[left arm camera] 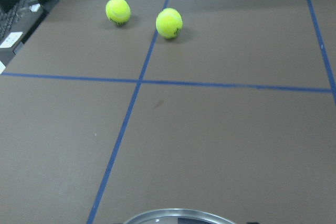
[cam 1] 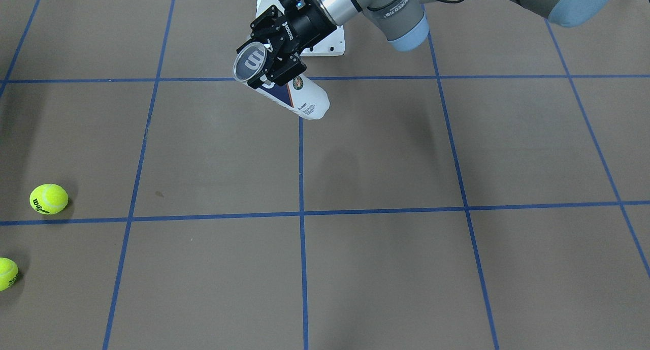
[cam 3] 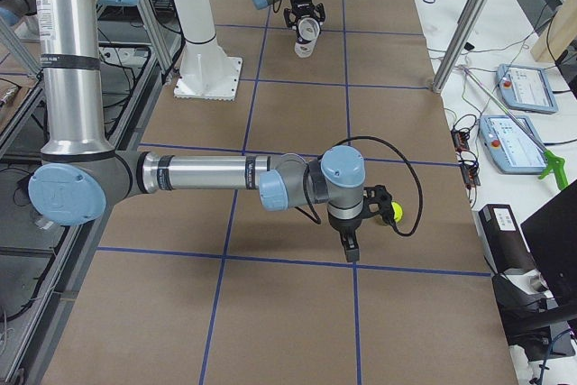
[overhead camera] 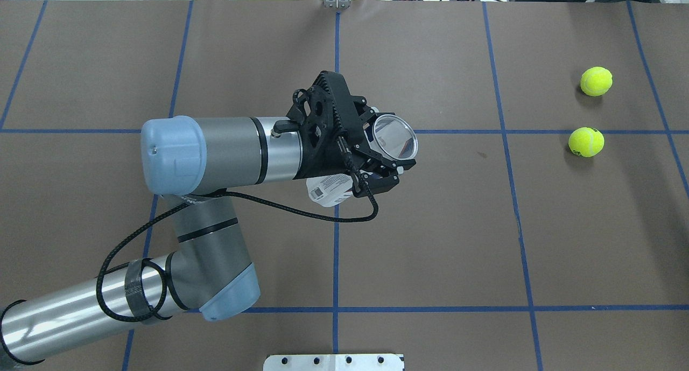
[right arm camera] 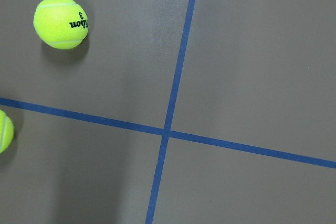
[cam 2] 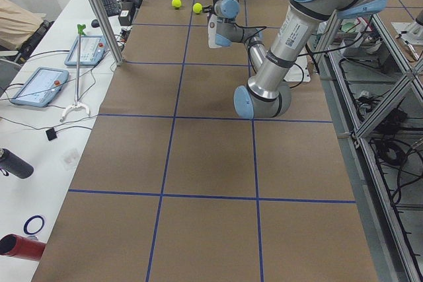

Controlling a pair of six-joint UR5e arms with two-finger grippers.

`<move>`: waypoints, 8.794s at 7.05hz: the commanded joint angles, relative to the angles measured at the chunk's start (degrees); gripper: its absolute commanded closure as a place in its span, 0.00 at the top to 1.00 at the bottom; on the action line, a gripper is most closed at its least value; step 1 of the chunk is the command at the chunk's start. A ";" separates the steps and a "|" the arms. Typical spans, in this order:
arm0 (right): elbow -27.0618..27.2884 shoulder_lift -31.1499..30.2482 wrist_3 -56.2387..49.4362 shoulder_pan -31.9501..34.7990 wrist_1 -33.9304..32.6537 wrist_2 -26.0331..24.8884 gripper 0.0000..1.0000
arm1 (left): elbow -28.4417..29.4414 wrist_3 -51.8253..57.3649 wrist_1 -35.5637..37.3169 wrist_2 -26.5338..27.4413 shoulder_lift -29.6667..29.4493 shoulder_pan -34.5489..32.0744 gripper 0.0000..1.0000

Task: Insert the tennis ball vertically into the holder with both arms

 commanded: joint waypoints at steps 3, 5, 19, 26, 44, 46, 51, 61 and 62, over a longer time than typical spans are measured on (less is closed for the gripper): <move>0.24 0.03 0.09 0.00 0.00 0.00 1.00 | 15.79 -7.84 -35.85 12.85 -2.55 0.40 0.59; 0.42 0.03 0.09 0.00 0.00 0.00 1.00 | 23.16 -7.59 -42.54 15.35 -2.46 0.22 0.59; 0.42 -0.14 -0.09 0.00 1.14 0.62 1.00 | 34.62 -7.06 -51.62 15.35 -2.20 3.30 0.77; 6.99 0.74 20.06 -5.76 1.32 6.77 1.00 | 34.89 -7.15 -51.62 15.35 -2.46 4.09 0.77; -4.26 3.90 50.62 -33.57 29.80 -16.71 0.00 | 34.54 -7.15 -51.62 15.35 -2.46 4.00 0.77; 0.83 4.34 51.24 -32.35 28.05 -12.59 0.00 | 34.45 -7.15 -51.70 15.35 -2.46 4.00 0.77; 18.61 28.91 72.10 -36.72 -11.16 -9.84 0.00 | 34.45 -7.15 -51.71 15.35 -2.37 4.17 0.77; 18.35 45.21 87.36 -54.40 -21.53 -25.38 0.88 | 34.36 -7.15 -51.71 15.35 -2.55 4.44 0.77; 18.35 45.12 87.19 -54.75 -21.53 -26.27 1.00 | 34.36 -7.23 -51.71 15.35 -2.55 4.44 0.77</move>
